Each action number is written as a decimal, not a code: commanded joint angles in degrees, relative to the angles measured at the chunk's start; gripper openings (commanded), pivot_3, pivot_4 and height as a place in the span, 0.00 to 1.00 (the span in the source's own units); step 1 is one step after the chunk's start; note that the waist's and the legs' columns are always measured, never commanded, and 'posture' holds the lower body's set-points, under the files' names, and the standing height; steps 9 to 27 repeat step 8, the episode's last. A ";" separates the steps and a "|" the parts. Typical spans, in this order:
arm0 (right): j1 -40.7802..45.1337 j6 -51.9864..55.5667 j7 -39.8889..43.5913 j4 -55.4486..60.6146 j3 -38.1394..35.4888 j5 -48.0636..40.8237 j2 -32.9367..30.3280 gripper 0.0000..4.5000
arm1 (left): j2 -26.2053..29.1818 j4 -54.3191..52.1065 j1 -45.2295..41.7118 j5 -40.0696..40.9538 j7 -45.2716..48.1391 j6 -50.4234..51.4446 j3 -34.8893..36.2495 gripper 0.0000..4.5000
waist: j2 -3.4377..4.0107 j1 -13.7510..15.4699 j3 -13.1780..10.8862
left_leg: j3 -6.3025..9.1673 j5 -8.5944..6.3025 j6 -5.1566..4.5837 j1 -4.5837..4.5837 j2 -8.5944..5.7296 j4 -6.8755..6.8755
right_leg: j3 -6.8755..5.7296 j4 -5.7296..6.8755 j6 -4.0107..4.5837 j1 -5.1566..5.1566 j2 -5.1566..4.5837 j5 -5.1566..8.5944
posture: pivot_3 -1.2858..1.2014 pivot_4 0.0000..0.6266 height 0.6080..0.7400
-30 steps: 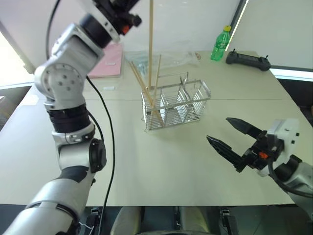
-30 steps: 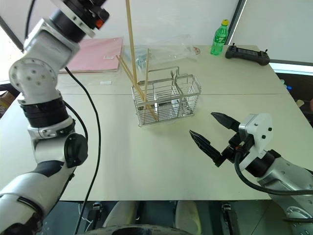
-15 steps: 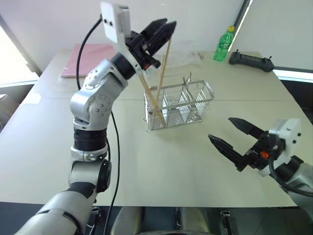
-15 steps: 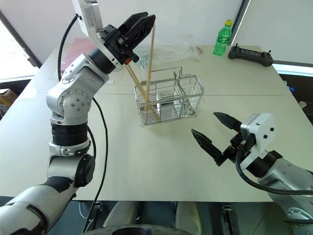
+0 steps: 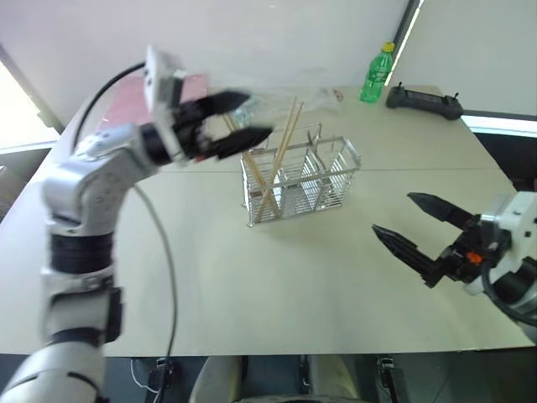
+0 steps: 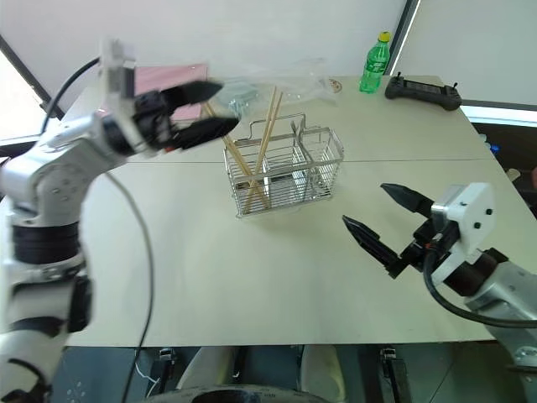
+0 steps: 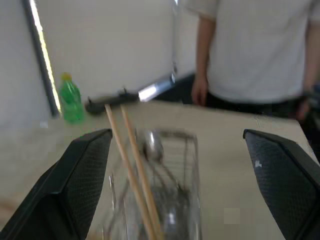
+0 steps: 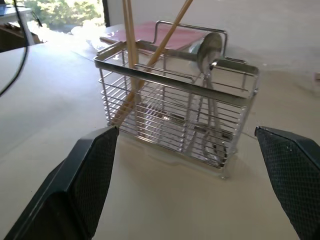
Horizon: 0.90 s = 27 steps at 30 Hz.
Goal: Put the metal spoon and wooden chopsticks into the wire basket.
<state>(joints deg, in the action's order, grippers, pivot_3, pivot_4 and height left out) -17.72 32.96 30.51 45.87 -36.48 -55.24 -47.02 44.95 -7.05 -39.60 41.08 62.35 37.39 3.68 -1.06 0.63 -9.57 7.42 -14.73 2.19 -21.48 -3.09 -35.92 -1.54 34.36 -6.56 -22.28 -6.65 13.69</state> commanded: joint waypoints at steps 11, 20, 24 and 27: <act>-0.43 -0.67 7.22 -2.54 -3.18 1.12 -1.69 1.00 | 12.37 4.68 6.60 -8.83 17.92 -10.38 -1.01 0.98 | 0.04 1.54 -0.04 | 0.03 -0.03 -0.01 -0.12 0.13 -0.06 | -0.02 -0.19 0.00 0.00 -0.20 0.01 | 0.52 0.24 0.76; -0.43 -0.67 7.22 -2.54 -3.18 1.12 -1.69 1.00 | 12.37 4.68 6.60 -8.83 17.92 -10.38 -1.01 0.98 | 0.04 1.54 -0.04 | 0.03 -0.03 -0.01 -0.12 0.13 -0.06 | -0.02 -0.19 0.00 0.00 -0.20 0.01 | 0.52 0.24 0.76; -0.43 -0.67 7.22 -2.54 -3.18 1.12 -1.69 1.00 | 12.37 4.68 6.60 -8.83 17.92 -10.38 -1.01 0.98 | 0.04 1.54 -0.04 | 0.03 -0.03 -0.01 -0.12 0.13 -0.06 | -0.02 -0.19 0.00 0.00 -0.20 0.01 | 0.52 0.24 0.76; -0.43 -0.67 7.22 -2.54 -3.18 1.12 -1.69 1.00 | 12.37 4.68 6.60 -8.83 17.92 -10.38 -1.01 0.98 | 0.04 1.54 -0.04 | 0.03 -0.03 -0.01 -0.12 0.13 -0.06 | -0.02 -0.19 0.00 0.00 -0.20 0.01 | 0.52 0.24 0.76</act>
